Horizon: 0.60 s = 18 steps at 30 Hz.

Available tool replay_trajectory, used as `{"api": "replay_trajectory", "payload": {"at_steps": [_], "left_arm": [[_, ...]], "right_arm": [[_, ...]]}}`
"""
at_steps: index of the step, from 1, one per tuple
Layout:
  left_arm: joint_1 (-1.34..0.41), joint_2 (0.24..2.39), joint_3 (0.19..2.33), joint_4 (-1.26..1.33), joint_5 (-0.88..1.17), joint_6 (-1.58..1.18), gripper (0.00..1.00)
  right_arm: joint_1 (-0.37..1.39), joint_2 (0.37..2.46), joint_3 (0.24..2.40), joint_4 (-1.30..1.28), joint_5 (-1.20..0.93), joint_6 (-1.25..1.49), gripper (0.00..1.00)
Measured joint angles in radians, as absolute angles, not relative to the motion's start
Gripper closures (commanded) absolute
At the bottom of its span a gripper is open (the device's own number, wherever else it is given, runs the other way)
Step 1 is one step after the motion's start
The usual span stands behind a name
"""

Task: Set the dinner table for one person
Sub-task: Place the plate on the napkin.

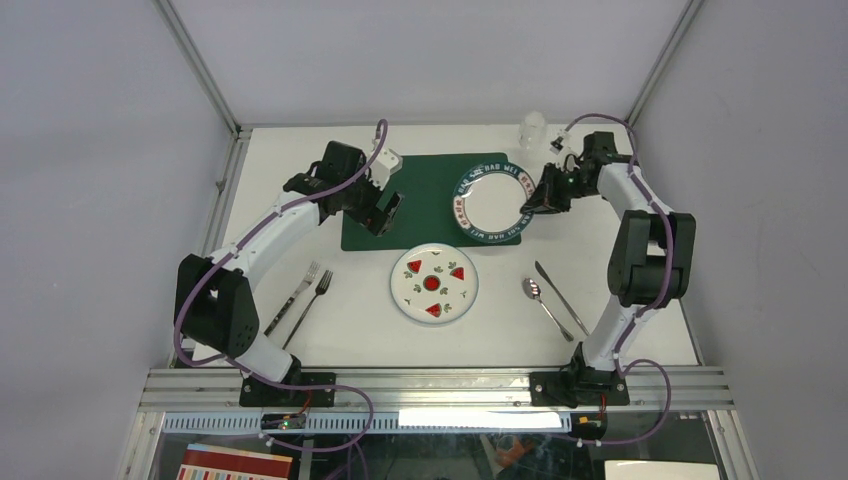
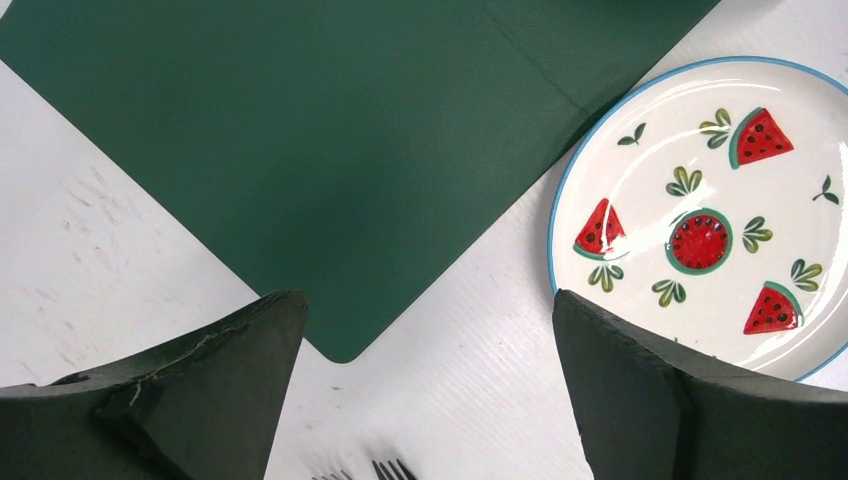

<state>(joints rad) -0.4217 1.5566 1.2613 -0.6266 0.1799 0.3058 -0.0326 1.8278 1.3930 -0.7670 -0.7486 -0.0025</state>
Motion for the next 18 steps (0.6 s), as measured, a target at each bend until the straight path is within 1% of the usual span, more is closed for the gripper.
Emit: {"api": "replay_trajectory", "payload": {"at_steps": [7, 11, 18], "left_arm": [[-0.422, 1.548, 1.26, -0.626, 0.18, 0.305, 0.01], [-0.422, 1.548, 1.26, -0.626, 0.18, 0.305, 0.01], [-0.422, 1.548, 1.25, -0.619, 0.181, 0.305, 0.01]], "right_arm": [[-0.138, 1.828, 1.37, -0.737, -0.726, 0.087, 1.0], [-0.165, 1.836, 1.37, -0.734, -0.727, 0.113, 1.0], [-0.206, 1.913, 1.37, -0.738, -0.791, 0.131, 1.0]]}}
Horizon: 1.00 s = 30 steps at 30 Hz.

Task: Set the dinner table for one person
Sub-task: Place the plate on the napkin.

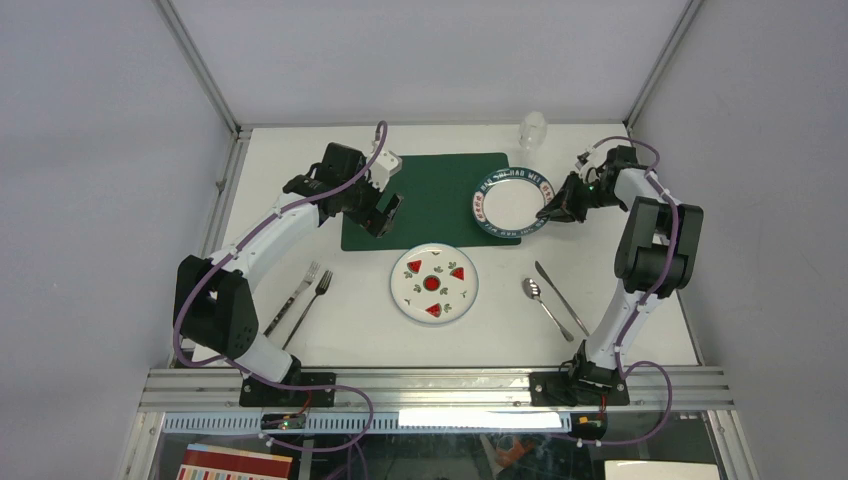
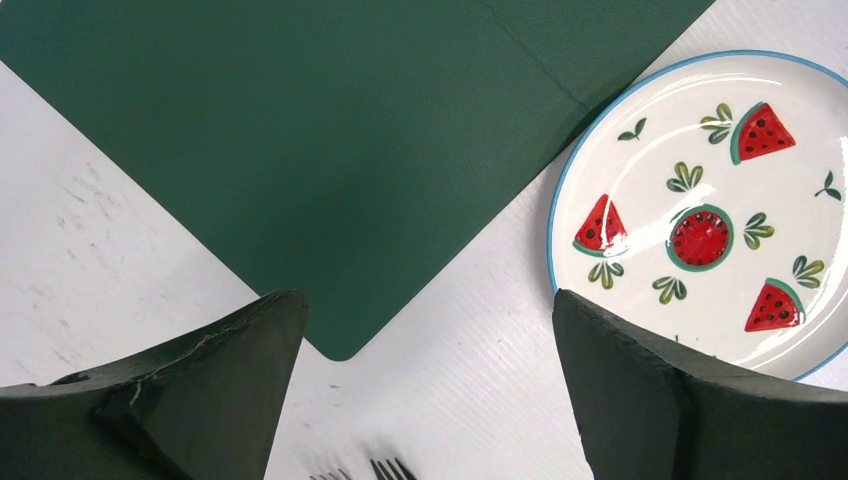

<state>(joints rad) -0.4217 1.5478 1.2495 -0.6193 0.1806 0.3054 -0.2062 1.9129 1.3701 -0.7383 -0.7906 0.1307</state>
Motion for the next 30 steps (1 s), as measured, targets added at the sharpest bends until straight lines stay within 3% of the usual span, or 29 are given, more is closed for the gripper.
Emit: {"api": "replay_trajectory", "payload": {"at_steps": [30], "left_arm": [[-0.422, 1.548, 1.231, -0.604, 0.186, 0.305, 0.01]], "right_arm": [[-0.225, 2.125, 1.467, -0.79, -0.944, 0.13, 1.0]]}}
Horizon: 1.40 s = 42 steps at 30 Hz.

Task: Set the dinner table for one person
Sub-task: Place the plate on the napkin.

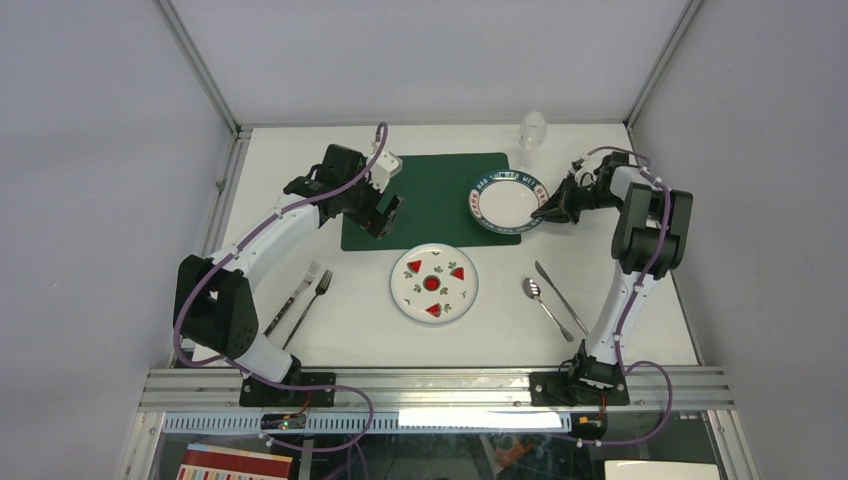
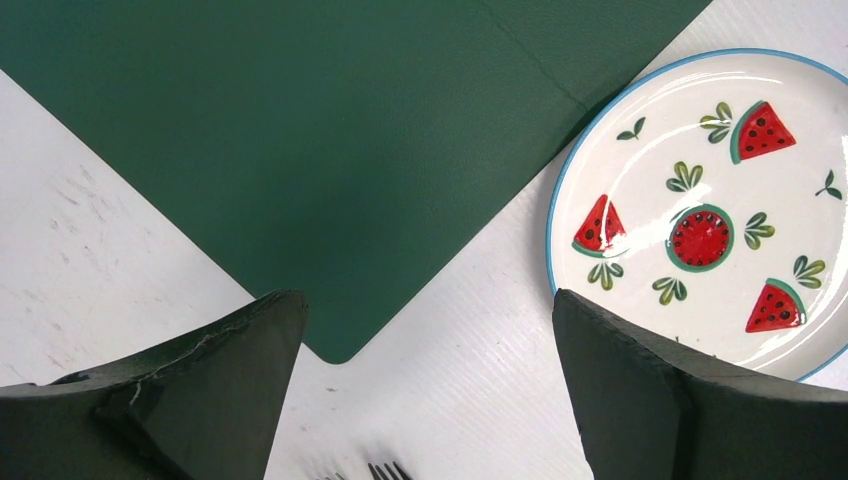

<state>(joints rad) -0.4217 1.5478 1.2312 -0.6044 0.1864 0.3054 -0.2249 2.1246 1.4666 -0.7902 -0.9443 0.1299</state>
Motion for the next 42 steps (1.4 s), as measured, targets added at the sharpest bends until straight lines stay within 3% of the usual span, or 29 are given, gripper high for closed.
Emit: {"api": "replay_trajectory", "payload": {"at_steps": [18, 20, 32, 42], "left_arm": [[-0.422, 1.548, 1.22, -0.604, 0.192, 0.306, 0.01], [-0.422, 1.548, 1.22, -0.604, 0.192, 0.306, 0.01], [-0.422, 1.548, 1.218, -0.604, 0.194, 0.306, 0.01], [-0.422, 1.548, 1.217, -0.604, 0.21, 0.306, 0.01]], "right_arm": [[-0.225, 2.188, 1.505, -0.799, -0.949, 0.125, 1.0], [-0.225, 2.189, 1.505, -0.81, -0.95, 0.116, 0.87], [-0.225, 2.19, 1.505, -0.817, -0.95, 0.101, 0.56], [-0.243, 2.19, 1.505, -0.834, -0.871, 0.101, 0.49]]}}
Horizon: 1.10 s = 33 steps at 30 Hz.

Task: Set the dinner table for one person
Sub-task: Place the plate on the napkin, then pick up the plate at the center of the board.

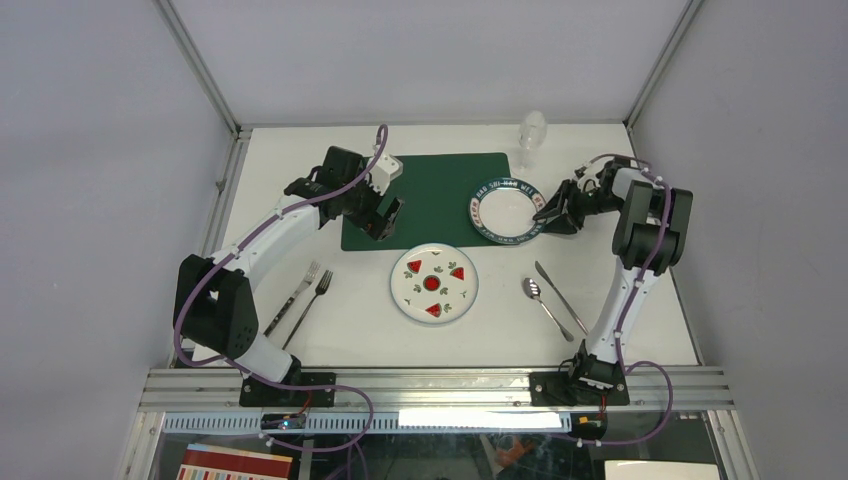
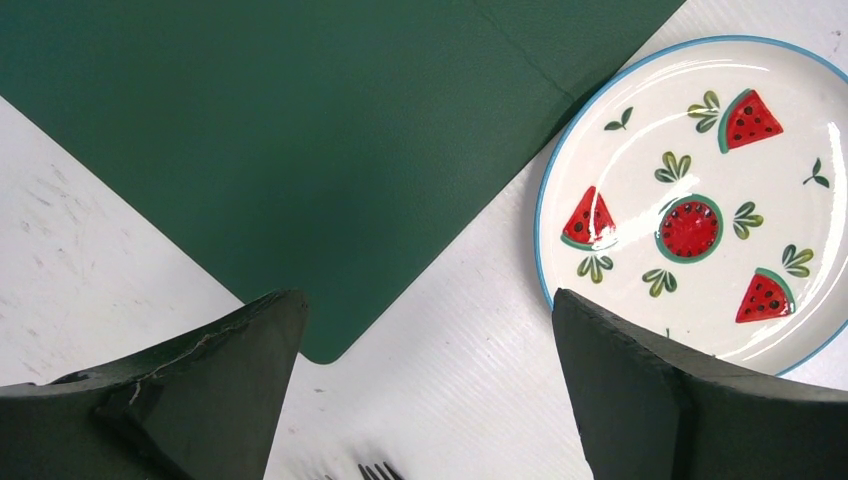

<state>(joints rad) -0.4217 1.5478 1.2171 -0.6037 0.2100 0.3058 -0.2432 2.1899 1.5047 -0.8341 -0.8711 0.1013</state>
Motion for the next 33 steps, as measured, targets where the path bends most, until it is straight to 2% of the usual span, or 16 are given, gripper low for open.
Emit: {"api": "replay_trajectory", "payload": {"at_steps": [9, 17, 24, 28, 33], "left_arm": [[-0.422, 1.546, 1.211, -0.604, 0.211, 0.306, 0.01], [-0.422, 1.546, 1.171, -0.616, 0.27, 0.306, 0.01], [-0.422, 1.591, 1.128, -0.633, 0.351, 0.305, 0.01], [-0.422, 1.634, 1.113, -0.639, 0.403, 0.303, 0.01], [-0.422, 1.684, 1.105, -0.638, 0.458, 0.3, 0.01]], "right_arm": [[-0.273, 2.113, 1.473, -0.841, -0.738, 0.083, 0.48], [-0.255, 1.824, 1.369, -0.879, -0.688, -0.081, 0.48], [-0.046, 1.713, 1.323, -0.944, -0.659, -0.251, 0.46], [0.078, 1.737, 1.32, -0.984, -0.658, -0.299, 0.46], [0.138, 1.799, 1.32, -0.975, -0.645, -0.299, 0.47]]}}
